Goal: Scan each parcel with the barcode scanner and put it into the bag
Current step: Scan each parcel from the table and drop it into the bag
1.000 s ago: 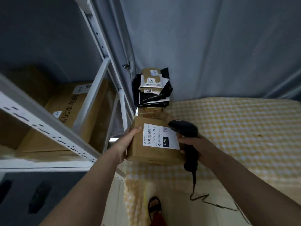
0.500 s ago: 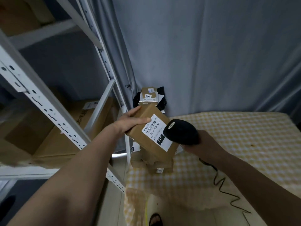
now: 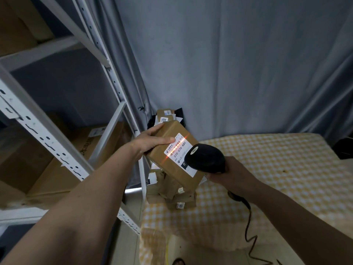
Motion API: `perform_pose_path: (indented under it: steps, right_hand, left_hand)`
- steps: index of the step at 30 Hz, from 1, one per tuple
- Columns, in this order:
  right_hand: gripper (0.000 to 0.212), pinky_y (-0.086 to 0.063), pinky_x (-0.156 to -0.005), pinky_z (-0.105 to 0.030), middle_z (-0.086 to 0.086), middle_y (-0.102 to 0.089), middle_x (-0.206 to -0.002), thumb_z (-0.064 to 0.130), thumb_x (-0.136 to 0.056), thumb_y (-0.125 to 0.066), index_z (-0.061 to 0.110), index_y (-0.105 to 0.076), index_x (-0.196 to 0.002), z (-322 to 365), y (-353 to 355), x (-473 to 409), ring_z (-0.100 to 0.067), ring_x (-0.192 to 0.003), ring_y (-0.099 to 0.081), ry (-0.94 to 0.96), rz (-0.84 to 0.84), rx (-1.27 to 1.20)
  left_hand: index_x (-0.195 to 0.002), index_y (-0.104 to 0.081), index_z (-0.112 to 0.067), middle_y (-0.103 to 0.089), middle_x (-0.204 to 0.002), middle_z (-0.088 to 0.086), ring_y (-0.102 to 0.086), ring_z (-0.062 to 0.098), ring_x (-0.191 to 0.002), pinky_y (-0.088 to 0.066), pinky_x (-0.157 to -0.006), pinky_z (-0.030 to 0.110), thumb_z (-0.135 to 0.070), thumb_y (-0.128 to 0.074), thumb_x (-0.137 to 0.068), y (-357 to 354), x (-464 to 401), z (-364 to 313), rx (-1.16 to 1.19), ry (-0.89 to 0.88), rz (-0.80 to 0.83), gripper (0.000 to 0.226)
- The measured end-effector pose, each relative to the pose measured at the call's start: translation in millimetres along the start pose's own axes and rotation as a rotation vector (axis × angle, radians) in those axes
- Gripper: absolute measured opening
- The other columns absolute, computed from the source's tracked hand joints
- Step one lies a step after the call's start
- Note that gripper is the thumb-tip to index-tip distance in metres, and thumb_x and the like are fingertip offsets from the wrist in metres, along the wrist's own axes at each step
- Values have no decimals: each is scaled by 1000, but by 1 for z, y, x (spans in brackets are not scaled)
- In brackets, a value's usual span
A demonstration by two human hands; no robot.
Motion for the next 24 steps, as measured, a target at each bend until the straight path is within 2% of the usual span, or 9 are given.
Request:
perform_pose_path:
  steps: [6,9,11,13,15,17,20,22,24]
  right_hand:
    - [4,-29,-46,-13,-2,-46,-57,-7,-77,-61,-5,-60,-79,-3,11,-3,-3,-45,-36,-5,-31,3]
    - [4,-29,-46,-11,-1,-47,-55,-8,-77,-61,-5,-59,-76,-7,22,-1,-2,-44,-36,-38,-75,-52]
    - [11,-33,-50,-16,3,-49,-50,-9,-76,-62,-2,-60,-69,-19,33,2,-3,-46,-40,-93,-142,-145]
    - [7,-38,-58,-26,-4,-55,-55,-10,-74,-65,-3,-65,-72,-37,48,11,-13,-55,-48,-161,-270,-296]
    - [11,-43,-61,-31,-11,-59,-59,-11,-74,-66,-1,-68,-75,-58,64,25,-20,-59,-54,-240,-401,-464]
    - [11,-46,-62,-34,-13,-60,-58,-11,-75,-66,-2,-68,-79,-76,80,43,-24,-58,-57,-311,-490,-547]
    - [12,-50,-67,-37,-12,-60,-62,-9,-75,-69,-2,-67,-85,-95,104,72,-24,-60,-60,-344,-550,-590]
    - [19,-52,-71,-40,-15,-63,-70,-7,-75,-71,-2,-67,-93,-108,120,96,-26,-65,-62,-364,-605,-602]
    - [22,-51,-68,-38,-18,-66,-77,-3,-77,-72,-3,-67,-98,-120,136,121,-28,-70,-65,-377,-663,-616]
  left_hand:
    - [-143,-37,-47,-53,-126,2,-65,23,-102,-55,-81,33,-39,-87,-61,-8,-4,-9,23,4,-7,97]
    - [-145,-33,-43,-54,-128,5,-65,26,-100,-56,-81,37,-44,-88,-55,-16,-6,-13,57,35,-14,105]
    - [-148,-28,-35,-58,-125,9,-65,28,-93,-57,-74,40,-43,-88,-56,-28,-5,-10,147,84,-68,110]
    - [-144,-37,-22,-62,-115,12,-61,25,-81,-54,-56,33,-43,-84,-64,-47,-2,1,275,176,-134,96]
    - [-124,-56,-12,-66,-96,13,-59,26,-75,-50,-47,29,-46,-78,-72,-84,6,13,409,298,-89,67]
    - [-112,-60,-12,-64,-89,12,-59,28,-77,-50,-59,36,-48,-73,-78,-125,8,20,501,351,-12,52]
    - [-112,-58,-15,-63,-92,12,-61,31,-83,-53,-74,47,-44,-74,-78,-183,8,13,583,358,91,48]
    - [-119,-57,-17,-65,-99,13,-63,34,-89,-55,-74,54,-42,-78,-75,-221,7,6,635,360,155,55]
    - [-123,-57,-20,-63,-103,12,-63,35,-93,-53,-73,61,-40,-80,-72,-256,7,3,659,353,198,59]
Point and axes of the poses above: each hand's wrist, its own x-axis away from the middle knuckle, its own y-axis out of the back of the hand, z = x × y, the point moved 9 cm from there along -x, towards the middle knuckle
